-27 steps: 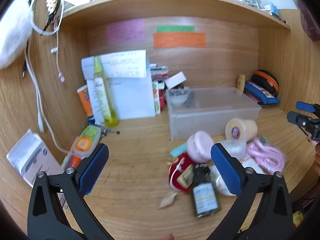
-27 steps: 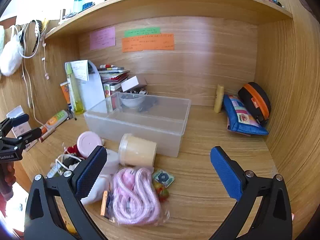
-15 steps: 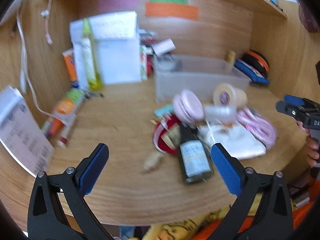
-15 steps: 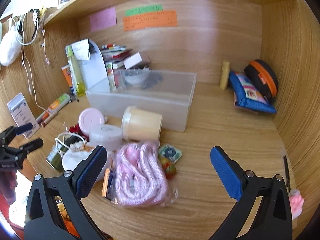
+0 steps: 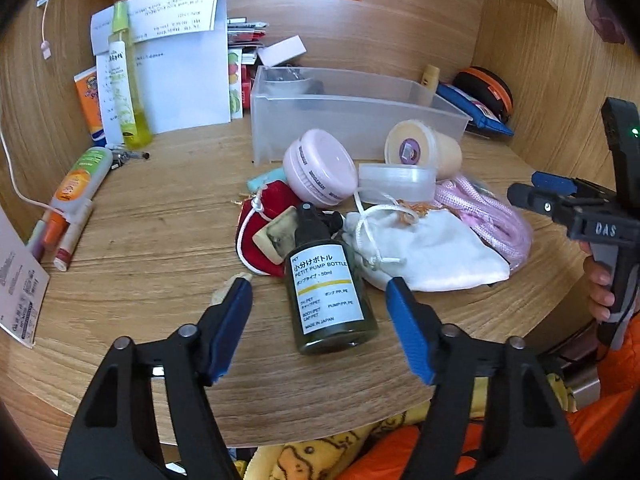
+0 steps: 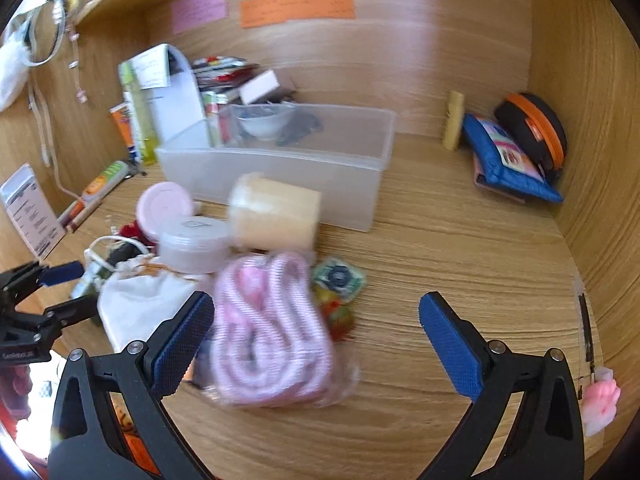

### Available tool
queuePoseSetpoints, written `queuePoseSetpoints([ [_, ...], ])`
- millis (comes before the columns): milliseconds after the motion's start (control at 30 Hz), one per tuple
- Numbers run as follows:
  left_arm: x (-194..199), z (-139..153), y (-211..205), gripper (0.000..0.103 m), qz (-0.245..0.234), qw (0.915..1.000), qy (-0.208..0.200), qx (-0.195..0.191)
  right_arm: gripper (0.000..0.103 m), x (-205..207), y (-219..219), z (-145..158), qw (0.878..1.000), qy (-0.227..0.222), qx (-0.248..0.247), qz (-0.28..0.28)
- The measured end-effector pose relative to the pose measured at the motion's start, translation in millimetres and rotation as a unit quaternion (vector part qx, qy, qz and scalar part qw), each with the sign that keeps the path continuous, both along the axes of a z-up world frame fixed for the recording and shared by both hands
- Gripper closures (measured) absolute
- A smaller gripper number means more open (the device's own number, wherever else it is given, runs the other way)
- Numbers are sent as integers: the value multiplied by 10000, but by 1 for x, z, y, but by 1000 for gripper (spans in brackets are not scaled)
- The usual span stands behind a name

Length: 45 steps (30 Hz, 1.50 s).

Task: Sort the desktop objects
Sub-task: 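Grasp the green pump bottle with the left tool while the right tool grasps the cream jar, then carry the green bottle and cream jar over the clear plastic box with both tools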

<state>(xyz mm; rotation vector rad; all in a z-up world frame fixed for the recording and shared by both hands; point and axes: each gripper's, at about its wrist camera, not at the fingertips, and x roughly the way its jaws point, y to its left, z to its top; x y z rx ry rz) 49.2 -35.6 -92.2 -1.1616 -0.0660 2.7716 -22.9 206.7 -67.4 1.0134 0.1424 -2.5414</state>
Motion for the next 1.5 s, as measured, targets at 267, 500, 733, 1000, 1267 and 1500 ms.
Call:
queuePoseSetpoints([
  [267,-11,-10,4,50,-4,9998,-196,51,2,-34,-2,2,9980,-402,-462,157],
  [500,-15,-16,5,57,55,9998,-166,41,2,-64,-47,0,9985,-403,-153,347],
  [733,-17,-16,3,59,165,9998,-75,53,10,-87,-65,-15,9976,-669,-72,134],
  [1000,-9,-6,-2,62,275,9995,172,-33,37,-82,-71,-19,9982,-539,122,223],
  [1267,-6,11,-7,62,333,9984,445,-70,39,-75,-59,-13,9981,-548,-126,263],
  [1500,-8,29,-3,62,359,9965,743,-104,39,-63,-50,-6,9989,-332,-128,297],
])
